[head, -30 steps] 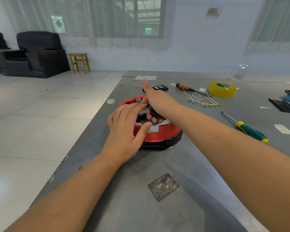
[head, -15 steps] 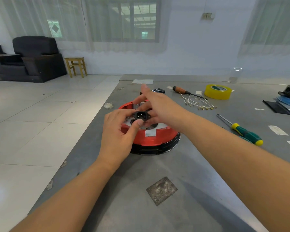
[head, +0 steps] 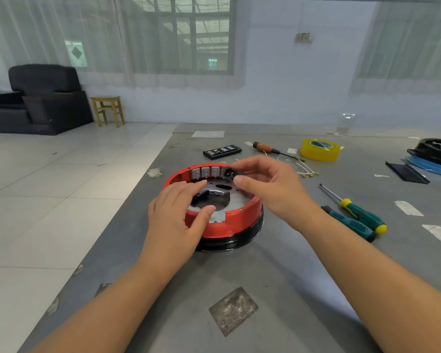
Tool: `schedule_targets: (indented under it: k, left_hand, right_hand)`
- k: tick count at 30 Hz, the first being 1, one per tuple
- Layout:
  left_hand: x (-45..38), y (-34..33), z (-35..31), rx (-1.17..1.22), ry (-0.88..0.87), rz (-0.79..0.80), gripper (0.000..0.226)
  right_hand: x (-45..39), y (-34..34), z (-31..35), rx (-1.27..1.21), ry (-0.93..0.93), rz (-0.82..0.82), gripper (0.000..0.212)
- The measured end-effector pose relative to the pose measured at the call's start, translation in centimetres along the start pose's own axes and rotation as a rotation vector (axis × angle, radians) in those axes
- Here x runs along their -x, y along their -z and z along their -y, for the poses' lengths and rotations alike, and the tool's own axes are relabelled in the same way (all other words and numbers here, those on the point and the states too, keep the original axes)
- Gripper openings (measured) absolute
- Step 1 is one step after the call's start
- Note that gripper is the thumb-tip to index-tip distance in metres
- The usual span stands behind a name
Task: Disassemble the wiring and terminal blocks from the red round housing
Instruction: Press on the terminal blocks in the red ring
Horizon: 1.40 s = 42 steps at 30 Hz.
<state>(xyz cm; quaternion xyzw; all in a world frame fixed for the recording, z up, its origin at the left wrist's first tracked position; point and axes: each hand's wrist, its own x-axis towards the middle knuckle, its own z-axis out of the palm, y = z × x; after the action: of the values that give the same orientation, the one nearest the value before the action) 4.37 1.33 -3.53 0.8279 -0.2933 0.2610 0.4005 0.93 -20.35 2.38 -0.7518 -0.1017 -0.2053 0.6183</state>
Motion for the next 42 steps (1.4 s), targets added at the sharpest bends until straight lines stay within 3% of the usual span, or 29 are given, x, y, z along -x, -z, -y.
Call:
schedule_targets:
  k: [4, 7, 10, 19, 24, 30, 35, 37, 40, 42]
  left_hand:
    - [-0.1, -0.9, -1.0, -0.304, -0.305, -0.006, 0.033]
    - [-1.5, -2.0, -2.4, -0.515, -0.385, 0.071, 0.032]
    - [-2.4, -3.2, -3.5, -0.626, -0.336, 0.120, 0.039]
    - [-1.9, -5.7, -1.9, -0.566, -0.334, -0.046, 0.037]
    - [-1.9, -6.0, -1.5, -0.525, -0.350, -0.093, 0.036]
    - [-2.1, -6.2, -1.6, -0.528, -0.337, -0.098, 0.035]
    - [-2.0, -6.0, -1.5, -0.505, -0.321, -0.061, 0.032]
    - [-2.0, -5.9, -1.5, -0.502, -0.316, -0.033, 0.034]
    - [-1.9, -5.6, -1.6, -0.521, -0.324, -0.005, 0.038]
    - [-2.0, -5.5, -1.6, -0.526, -0.333, -0.009, 0.038]
  right_hand:
    - [-1.1, 4.0, -2.9, 0.209, -0.081, -0.363, 0.020]
    - [-2.3, 6.8, -5.4, 0.355, -0.191, -0.417, 0.019]
    - [-4.5, 8.6, -6.9, 0.522, -0.300, -0.379, 0.021]
    - [-11.8, 9.7, -9.8, 1.015, -0.437, -0.046, 0.036]
    - [-13.8, 9.8, -11.2, 1.151, -0.509, 0.016, 0.042]
    - [-14.5, 9.7, -12.0, 1.127, -0.554, 0.002, 0.031]
    - [-14.3, 9.7, -12.0, 1.157, -0.535, 0.008, 0.051]
    - [-13.7, 9.5, -11.4, 1.113, -0.453, -0.114, 0.047]
    - [-11.7, 8.6, -9.9, 0.821, -0.269, -0.384, 0.030]
    - [-9.7, 7.6, -8.5, 0.701, -0.165, -0.424, 0.023]
